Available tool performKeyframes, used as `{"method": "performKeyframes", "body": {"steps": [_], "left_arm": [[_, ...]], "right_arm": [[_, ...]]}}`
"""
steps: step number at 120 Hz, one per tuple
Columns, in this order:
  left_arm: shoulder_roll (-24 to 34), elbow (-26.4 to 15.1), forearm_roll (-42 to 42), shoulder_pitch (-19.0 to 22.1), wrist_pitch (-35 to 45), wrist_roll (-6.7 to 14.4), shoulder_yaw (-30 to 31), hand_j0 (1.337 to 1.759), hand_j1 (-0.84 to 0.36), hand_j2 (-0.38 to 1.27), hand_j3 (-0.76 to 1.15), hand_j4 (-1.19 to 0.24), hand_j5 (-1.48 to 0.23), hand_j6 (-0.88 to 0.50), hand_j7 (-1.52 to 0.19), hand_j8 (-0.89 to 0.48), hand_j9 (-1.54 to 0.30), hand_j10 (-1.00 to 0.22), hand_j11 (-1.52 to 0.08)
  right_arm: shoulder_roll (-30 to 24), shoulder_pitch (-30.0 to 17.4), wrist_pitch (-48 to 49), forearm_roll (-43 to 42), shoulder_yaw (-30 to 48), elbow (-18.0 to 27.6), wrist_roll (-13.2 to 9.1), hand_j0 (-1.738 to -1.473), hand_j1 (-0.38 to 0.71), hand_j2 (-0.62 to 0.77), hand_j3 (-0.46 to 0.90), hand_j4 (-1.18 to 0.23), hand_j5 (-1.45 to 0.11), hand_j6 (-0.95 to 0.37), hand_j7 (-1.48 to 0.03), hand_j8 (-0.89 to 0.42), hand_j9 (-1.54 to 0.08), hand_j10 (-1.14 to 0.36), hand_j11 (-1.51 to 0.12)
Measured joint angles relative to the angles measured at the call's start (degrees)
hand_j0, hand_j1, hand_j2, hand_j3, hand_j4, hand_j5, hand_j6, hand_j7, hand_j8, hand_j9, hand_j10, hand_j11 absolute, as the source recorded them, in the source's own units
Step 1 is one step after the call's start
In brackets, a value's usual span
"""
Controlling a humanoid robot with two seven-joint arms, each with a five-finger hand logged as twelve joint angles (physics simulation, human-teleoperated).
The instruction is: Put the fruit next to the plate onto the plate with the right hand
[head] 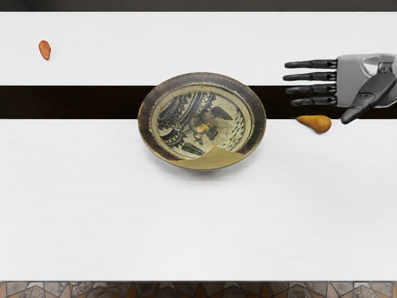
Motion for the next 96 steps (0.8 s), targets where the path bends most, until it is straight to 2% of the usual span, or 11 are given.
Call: {"method": "performKeyframes", "body": {"steps": [35,74,96], "left_arm": [[0.00,0.00,0.00,-0.64,0.00,0.00,0.02,1.658,0.35,0.00,0.00,0.00,0.00,0.00,0.00,0.00,0.00,0.00,0.00],[0.00,0.00,0.00,-1.06,0.00,0.00,-0.06,1.658,0.35,0.00,0.00,0.00,0.00,0.00,0.00,0.00,0.00,0.00,0.00],[0.00,0.00,0.00,-0.80,0.00,0.00,-0.06,1.658,0.35,0.00,0.00,0.00,0.00,0.00,0.00,0.00,0.00,0.00,0.00]], "right_arm": [[0.93,0.40,0.00,-0.48,0.12,-0.71,0.00,-1.658,-0.31,-0.01,0.00,-0.03,-0.04,-0.03,-0.04,-0.03,-0.04,-0.03,-0.04],[7.03,6.94,-0.01,-17.58,-0.42,-0.20,0.00,-1.658,-0.31,-0.01,0.00,-0.03,-0.04,-0.03,-0.04,-0.03,-0.04,-0.03,-0.04],[10.49,9.55,-2.09,-26.91,-3.93,0.96,0.00,-1.658,-0.31,-0.01,0.00,-0.03,-0.04,-0.03,-0.04,-0.03,-0.04,-0.03,-0.04]]}}
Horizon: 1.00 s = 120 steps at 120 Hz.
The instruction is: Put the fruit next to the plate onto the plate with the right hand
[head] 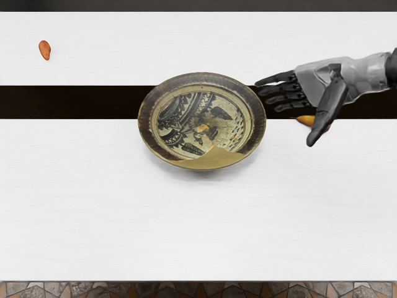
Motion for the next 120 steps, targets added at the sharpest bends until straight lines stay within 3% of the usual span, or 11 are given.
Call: {"method": "performKeyframes", "body": {"steps": [47,73,120], "left_arm": [[0.00,0.00,0.00,0.45,0.00,0.00,-0.01,1.658,0.35,0.00,0.00,0.00,0.00,0.00,0.00,0.00,0.00,0.00,0.00],[0.00,0.00,0.00,0.45,0.00,0.00,-0.02,1.658,0.35,0.00,0.00,0.00,0.00,0.00,0.00,0.00,0.00,0.00,0.00],[0.00,0.00,0.00,0.45,0.00,0.00,0.00,1.658,0.35,0.00,0.00,0.00,0.00,0.00,0.00,0.00,0.00,0.00,0.00]], "right_arm": [[9.34,20.84,-25.34,-8.04,-28.94,2.65,0.00,-1.658,-0.31,-0.01,0.00,-0.03,-0.04,-0.04,-0.04,-0.03,-0.04,-0.03,-0.04],[14.38,26.15,-36.74,-8.71,-41.32,2.26,0.00,-1.658,-0.31,-0.01,0.00,-0.03,-0.04,-0.03,-0.04,-0.03,-0.04,-0.03,-0.04],[21.77,29.09,-47.14,-8.67,-56.16,-0.01,0.00,-1.658,-0.32,-0.01,0.00,-0.03,-0.04,-0.03,-0.04,-0.03,-0.04,-0.03,-0.04]]}}
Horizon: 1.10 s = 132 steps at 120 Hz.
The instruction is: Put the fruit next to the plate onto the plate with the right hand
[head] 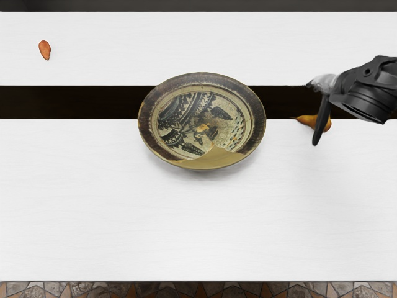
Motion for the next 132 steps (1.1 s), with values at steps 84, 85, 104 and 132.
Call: {"method": "performKeyframes", "body": {"steps": [84,85,104,132], "left_arm": [[0.00,0.02,0.00,-0.09,0.00,0.00,0.00,1.658,0.35,0.00,0.00,0.00,0.00,0.00,0.00,0.00,0.00,0.00,0.00],[0.00,0.03,0.00,-0.09,0.00,0.00,0.00,1.658,0.35,0.00,0.00,0.00,0.00,0.00,0.00,0.00,0.00,0.00,0.00],[0.00,0.04,0.00,-0.26,0.00,0.00,0.00,1.658,0.35,0.00,0.00,0.00,0.00,0.00,0.00,0.00,0.00,0.00,0.00],[0.00,0.08,0.00,-0.43,0.00,0.00,0.00,1.658,0.35,0.00,0.00,0.00,0.00,0.00,0.00,0.00,0.00,0.00,0.00]], "right_arm": [[14.60,-10.98,-8.66,1.38,-5.31,-17.77,0.00,-1.658,-0.31,0.00,0.00,-0.03,-0.04,-0.03,-0.04,-0.03,-0.04,-0.03,-0.04],[14.64,-11.10,-8.73,1.38,-5.31,-17.89,0.00,-1.658,-0.31,0.00,0.00,-0.03,-0.04,-0.03,-0.04,-0.03,-0.04,-0.03,-0.04],[15.85,-13.07,-9.31,1.53,-5.15,-21.68,0.00,-1.658,-0.31,-0.01,0.00,-0.03,-0.04,-0.04,-0.04,-0.04,-0.04,-0.03,-0.04],[18.07,-15.87,-9.35,1.55,-5.11,-27.78,0.00,-1.658,-0.26,-0.01,0.00,-0.08,-0.10,-0.08,-0.10,-0.08,-0.10,-0.07,-0.10]]}}
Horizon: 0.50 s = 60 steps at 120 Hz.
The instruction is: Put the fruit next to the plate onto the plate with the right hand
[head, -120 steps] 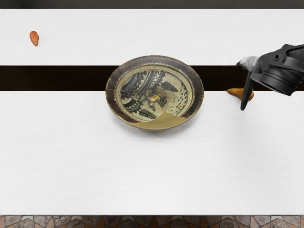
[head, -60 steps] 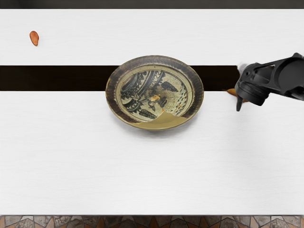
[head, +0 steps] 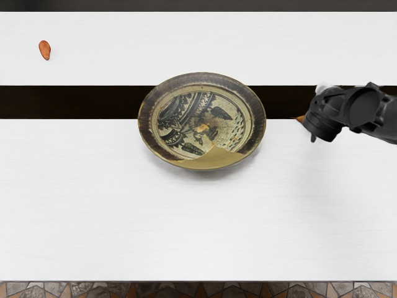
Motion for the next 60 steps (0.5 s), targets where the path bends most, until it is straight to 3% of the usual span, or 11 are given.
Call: {"method": "performKeyframes", "body": {"steps": [27,60], "left_arm": [[0.00,0.00,0.00,-0.09,0.00,0.00,0.01,1.658,0.35,0.00,0.00,0.00,0.00,0.00,0.00,0.00,0.00,0.00,0.00],[0.00,0.00,0.00,-0.09,0.00,0.00,0.00,1.658,0.35,0.00,0.00,0.00,0.00,0.00,0.00,0.00,0.00,0.00,0.00]], "right_arm": [[2.85,-2.98,0.50,-0.01,-0.17,-6.00,0.00,-1.658,-0.22,-0.02,0.00,-0.11,-0.14,-0.11,-0.14,-0.11,-0.14,-0.11,-0.14],[4.20,-4.04,0.57,-0.01,-0.26,-7.43,0.00,-1.658,-0.15,-0.03,0.00,-0.17,-0.22,-0.17,-0.22,-0.17,-0.22,-0.17,-0.22]]}}
